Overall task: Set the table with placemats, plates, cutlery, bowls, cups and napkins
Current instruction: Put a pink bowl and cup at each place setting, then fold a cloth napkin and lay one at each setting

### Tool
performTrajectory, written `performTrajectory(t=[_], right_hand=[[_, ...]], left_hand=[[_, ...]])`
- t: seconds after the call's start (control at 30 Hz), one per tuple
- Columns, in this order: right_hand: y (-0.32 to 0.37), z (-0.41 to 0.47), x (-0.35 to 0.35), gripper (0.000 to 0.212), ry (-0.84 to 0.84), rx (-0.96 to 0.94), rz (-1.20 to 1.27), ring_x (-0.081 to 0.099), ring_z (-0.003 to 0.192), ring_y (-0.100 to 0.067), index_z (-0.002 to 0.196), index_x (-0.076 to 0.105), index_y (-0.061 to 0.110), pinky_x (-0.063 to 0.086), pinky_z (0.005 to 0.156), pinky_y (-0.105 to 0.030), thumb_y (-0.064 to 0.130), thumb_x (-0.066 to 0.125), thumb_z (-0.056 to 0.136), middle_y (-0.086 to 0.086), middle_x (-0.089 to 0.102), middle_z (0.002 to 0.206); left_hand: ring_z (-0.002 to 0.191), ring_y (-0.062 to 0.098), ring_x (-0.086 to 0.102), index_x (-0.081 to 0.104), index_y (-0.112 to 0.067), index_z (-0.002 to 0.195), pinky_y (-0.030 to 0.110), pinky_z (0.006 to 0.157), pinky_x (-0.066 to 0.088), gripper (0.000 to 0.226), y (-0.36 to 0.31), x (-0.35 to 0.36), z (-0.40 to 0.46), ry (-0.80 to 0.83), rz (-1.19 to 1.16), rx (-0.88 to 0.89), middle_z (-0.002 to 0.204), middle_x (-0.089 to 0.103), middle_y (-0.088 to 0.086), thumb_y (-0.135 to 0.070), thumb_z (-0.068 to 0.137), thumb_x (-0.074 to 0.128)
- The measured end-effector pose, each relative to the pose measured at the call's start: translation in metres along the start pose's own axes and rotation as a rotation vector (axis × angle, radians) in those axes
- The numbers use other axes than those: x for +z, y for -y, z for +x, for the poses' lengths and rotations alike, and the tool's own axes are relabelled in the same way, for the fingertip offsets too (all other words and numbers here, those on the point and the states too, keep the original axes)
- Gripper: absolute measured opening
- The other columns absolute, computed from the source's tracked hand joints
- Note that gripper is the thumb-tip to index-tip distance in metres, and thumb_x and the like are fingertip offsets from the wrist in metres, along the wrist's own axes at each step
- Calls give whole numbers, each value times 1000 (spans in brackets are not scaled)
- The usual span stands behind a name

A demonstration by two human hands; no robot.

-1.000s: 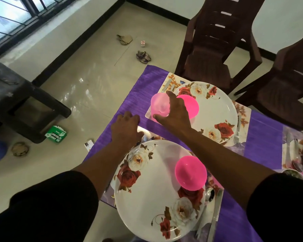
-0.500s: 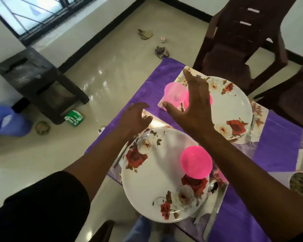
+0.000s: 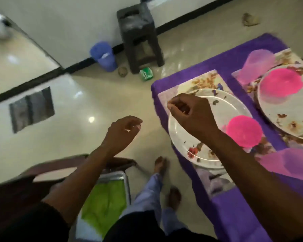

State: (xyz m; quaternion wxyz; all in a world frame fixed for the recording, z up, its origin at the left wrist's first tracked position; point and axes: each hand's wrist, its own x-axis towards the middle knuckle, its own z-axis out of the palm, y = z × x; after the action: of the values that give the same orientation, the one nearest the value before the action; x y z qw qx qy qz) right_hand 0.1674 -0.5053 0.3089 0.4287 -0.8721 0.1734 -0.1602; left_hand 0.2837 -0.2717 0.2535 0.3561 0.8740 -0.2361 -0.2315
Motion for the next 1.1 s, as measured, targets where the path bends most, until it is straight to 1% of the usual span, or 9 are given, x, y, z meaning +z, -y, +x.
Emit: performTrajectory(t=[0.1,0.2,0.3,0.43,0.57,0.73,0.8,0.93,1.1], right_hand=[[28,-24,42,11,162,-59,22,67,74,-7,95,76,22,57,75,-37,29,69,91,9,74,83],[54,-77,95,8,418,-120,18,65,74,-5,93,74,26,56,75,-35,28,67,90,12,72,83],[67,-124,135,8,635,-176,-9,67,76,-9,92,73,29,56,74,-37,30,66,87,11,73,82],[80,-160,182,14,887,-263,-88,70,82,-17,98,72,30,57,74,-37,35,66,88,7,75,90],[76,-190,239,14,1084,-359,-192,69,82,-16,101,75,29,57,75,-35,30,68,89,7,75,90],[77,-221,306,17,1244,-448,-251,68,91,-17,104,75,26,55,79,-36,26,65,91,6,75,97],[77,-226,332,19,1283,-485,-280,68,94,-18,107,75,23,55,82,-38,25,63,92,4,75,101],[59,-231,373,24,1325,-548,-355,67,102,-24,112,75,19,54,87,-41,25,63,93,-3,75,109],[23,-245,442,31,1360,-639,-451,62,114,-26,123,70,20,51,96,-37,28,63,94,-5,70,120]], left_hand=[[92,-2,72,73,-42,103,27,87,56,16,42,-11,-80,-122,-32,-192,96,77,-21,-32,90,71],[83,0,72,75,-40,92,22,72,56,12,84,7,-183,-171,-123,-394,88,78,-14,-30,89,69],[88,15,73,72,-39,94,33,81,58,21,111,35,-263,-235,-149,-587,93,78,-2,-19,92,74],[92,8,72,74,-37,98,23,80,54,13,140,62,-322,-263,-208,-763,99,77,-7,-25,94,73],[100,13,70,76,-26,113,40,91,58,18,170,87,-360,-357,-294,-897,111,76,-5,-30,98,67],[102,21,70,73,-24,120,46,90,59,25,219,100,-392,-475,-377,-1069,115,75,1,-31,96,68],[110,26,68,70,-22,127,46,95,57,33,242,103,-395,-486,-340,-1126,124,72,4,-32,96,68],[124,31,62,62,-14,138,45,104,50,48,282,122,-389,-454,-275,-1195,141,63,9,-33,95,69],[125,36,55,56,-8,138,41,101,46,56,343,142,-384,-361,-185,-1242,137,55,18,-34,91,72]])
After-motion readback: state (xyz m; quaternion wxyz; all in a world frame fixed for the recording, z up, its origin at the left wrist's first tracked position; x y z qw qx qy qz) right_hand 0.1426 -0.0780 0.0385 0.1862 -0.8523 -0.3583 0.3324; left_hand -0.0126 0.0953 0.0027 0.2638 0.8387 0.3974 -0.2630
